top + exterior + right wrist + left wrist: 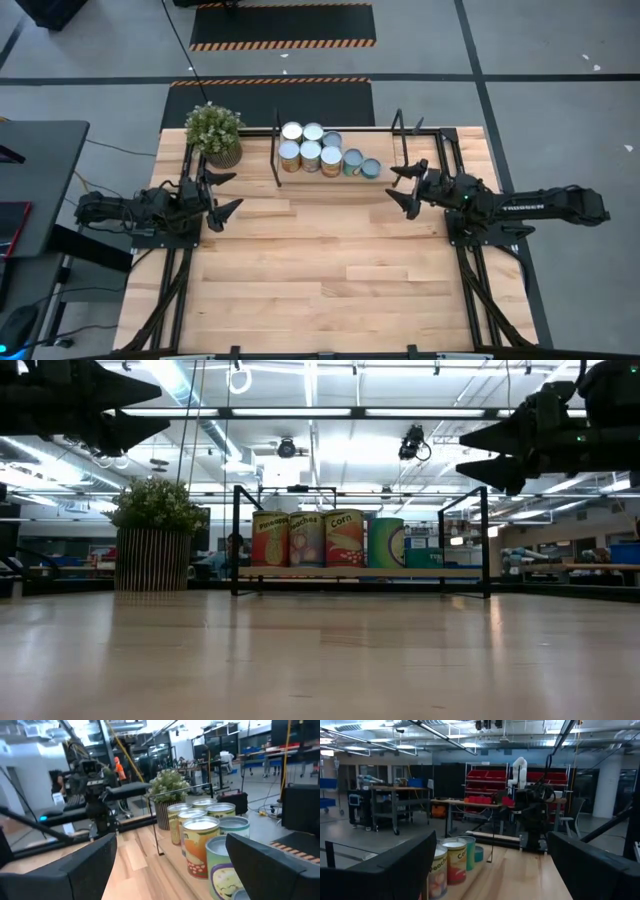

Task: Pick and place cans onto a shelf
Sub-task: Return to Home Position

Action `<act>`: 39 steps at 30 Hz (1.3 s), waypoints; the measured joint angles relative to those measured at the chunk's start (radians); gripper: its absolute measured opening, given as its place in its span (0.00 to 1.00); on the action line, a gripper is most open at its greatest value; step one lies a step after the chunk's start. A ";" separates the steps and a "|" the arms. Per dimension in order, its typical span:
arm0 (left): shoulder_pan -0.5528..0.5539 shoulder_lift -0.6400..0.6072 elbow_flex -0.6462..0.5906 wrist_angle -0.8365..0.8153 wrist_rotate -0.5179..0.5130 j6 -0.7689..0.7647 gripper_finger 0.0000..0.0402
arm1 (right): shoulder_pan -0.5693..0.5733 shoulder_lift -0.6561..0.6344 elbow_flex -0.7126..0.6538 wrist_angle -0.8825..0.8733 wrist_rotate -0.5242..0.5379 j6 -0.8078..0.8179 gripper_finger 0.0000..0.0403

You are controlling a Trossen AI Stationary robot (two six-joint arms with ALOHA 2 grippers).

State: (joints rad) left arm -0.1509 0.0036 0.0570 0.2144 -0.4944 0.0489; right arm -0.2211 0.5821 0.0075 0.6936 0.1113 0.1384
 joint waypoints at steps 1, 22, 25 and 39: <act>0.000 0.000 0.000 0.000 -0.003 0.001 0.96 | -0.005 -0.014 0.003 -0.024 -0.001 0.013 0.95; 0.000 0.002 0.001 -0.004 0.020 -0.247 0.96 | -0.009 -0.072 0.002 -0.029 0.026 0.095 0.95; 0.000 0.002 0.001 -0.004 0.020 -0.247 0.96 | -0.009 -0.072 0.002 -0.030 0.026 0.095 0.95; 0.000 0.002 0.001 -0.004 0.020 -0.247 0.96 | -0.009 -0.072 0.002 -0.030 0.025 0.095 0.95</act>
State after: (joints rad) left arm -0.1505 0.0055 0.0578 0.2108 -0.4741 -0.1982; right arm -0.2306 0.5102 0.0097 0.6640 0.1368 0.2333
